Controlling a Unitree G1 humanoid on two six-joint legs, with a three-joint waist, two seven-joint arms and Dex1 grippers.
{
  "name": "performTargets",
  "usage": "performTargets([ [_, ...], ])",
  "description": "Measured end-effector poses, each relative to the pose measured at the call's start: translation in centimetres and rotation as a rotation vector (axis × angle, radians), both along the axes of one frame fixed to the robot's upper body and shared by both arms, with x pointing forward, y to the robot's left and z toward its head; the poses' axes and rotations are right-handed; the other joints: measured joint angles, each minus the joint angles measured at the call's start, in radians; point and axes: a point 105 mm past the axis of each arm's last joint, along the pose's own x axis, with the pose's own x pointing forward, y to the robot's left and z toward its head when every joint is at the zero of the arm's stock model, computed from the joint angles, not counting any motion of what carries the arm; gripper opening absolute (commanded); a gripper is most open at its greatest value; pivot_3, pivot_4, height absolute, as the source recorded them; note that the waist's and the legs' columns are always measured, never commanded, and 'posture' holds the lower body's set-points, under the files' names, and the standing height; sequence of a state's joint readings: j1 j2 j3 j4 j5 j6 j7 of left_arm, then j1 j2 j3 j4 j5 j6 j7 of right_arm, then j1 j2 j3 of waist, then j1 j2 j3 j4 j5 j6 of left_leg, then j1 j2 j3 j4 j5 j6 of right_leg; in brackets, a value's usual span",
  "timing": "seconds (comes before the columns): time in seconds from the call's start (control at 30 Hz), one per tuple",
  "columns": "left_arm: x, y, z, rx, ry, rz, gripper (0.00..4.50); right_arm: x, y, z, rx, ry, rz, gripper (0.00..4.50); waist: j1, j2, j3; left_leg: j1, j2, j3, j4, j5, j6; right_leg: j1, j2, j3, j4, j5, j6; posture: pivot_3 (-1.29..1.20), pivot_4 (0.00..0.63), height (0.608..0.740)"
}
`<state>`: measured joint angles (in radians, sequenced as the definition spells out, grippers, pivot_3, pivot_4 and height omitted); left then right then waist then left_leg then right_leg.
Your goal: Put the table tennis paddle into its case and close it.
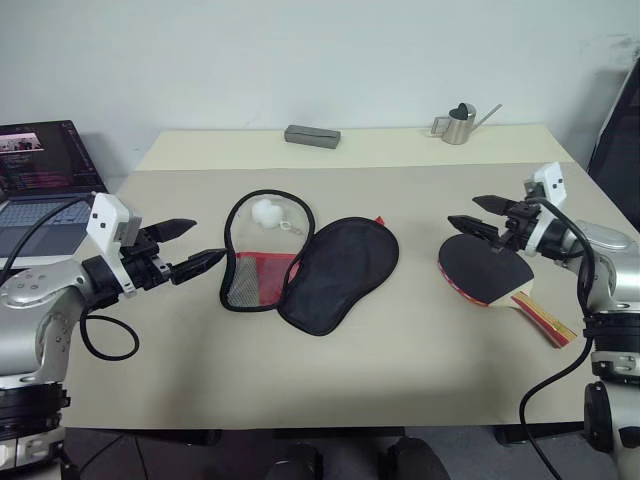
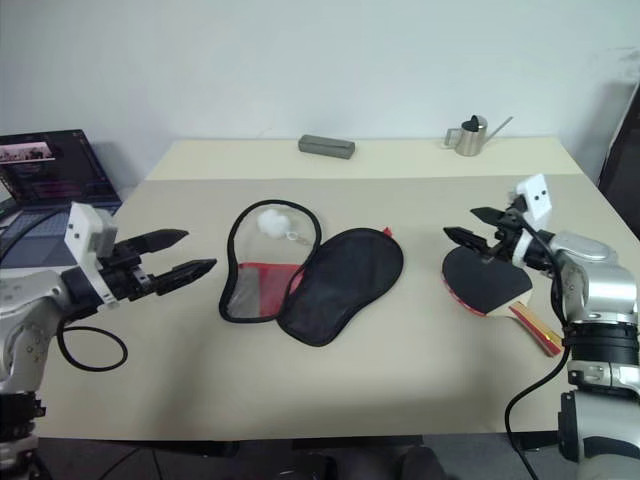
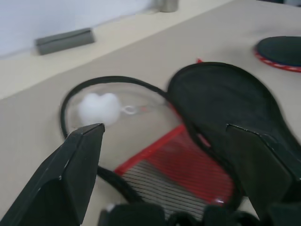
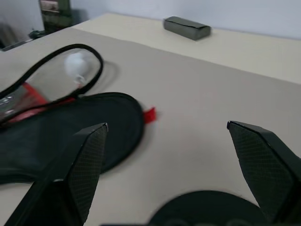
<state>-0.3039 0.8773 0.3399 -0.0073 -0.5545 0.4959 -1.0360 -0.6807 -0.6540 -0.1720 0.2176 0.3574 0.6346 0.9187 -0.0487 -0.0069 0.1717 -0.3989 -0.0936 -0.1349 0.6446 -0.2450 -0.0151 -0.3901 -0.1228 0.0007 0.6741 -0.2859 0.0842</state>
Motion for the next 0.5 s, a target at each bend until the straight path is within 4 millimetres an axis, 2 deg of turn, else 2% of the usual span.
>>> performTargets([
  [0.23,-1.7,-1.7,1.7,0.004,0.041,-0.169,4.50,-0.3,2.3,-1.3,0.022,0.110,0.026,4.46,-0.001,0.000,0.000,0.001,0.000,0.000,0.000,0.000,0.001,0.000,0.000,0.001,0.002,0.000,0.000,0.00,0.150,0.740],
  [0.5,-1.8,-2.2,1.7,0.027,0.051,-0.217,4.50,0.2,6.1,-4.3,-0.055,0.161,0.084,4.46,-0.002,0.000,0.000,0.002,0.000,0.001,0.000,0.000,0.001,-0.001,0.001,0.002,0.003,0.000,0.000,0.00,0.150,0.740],
])
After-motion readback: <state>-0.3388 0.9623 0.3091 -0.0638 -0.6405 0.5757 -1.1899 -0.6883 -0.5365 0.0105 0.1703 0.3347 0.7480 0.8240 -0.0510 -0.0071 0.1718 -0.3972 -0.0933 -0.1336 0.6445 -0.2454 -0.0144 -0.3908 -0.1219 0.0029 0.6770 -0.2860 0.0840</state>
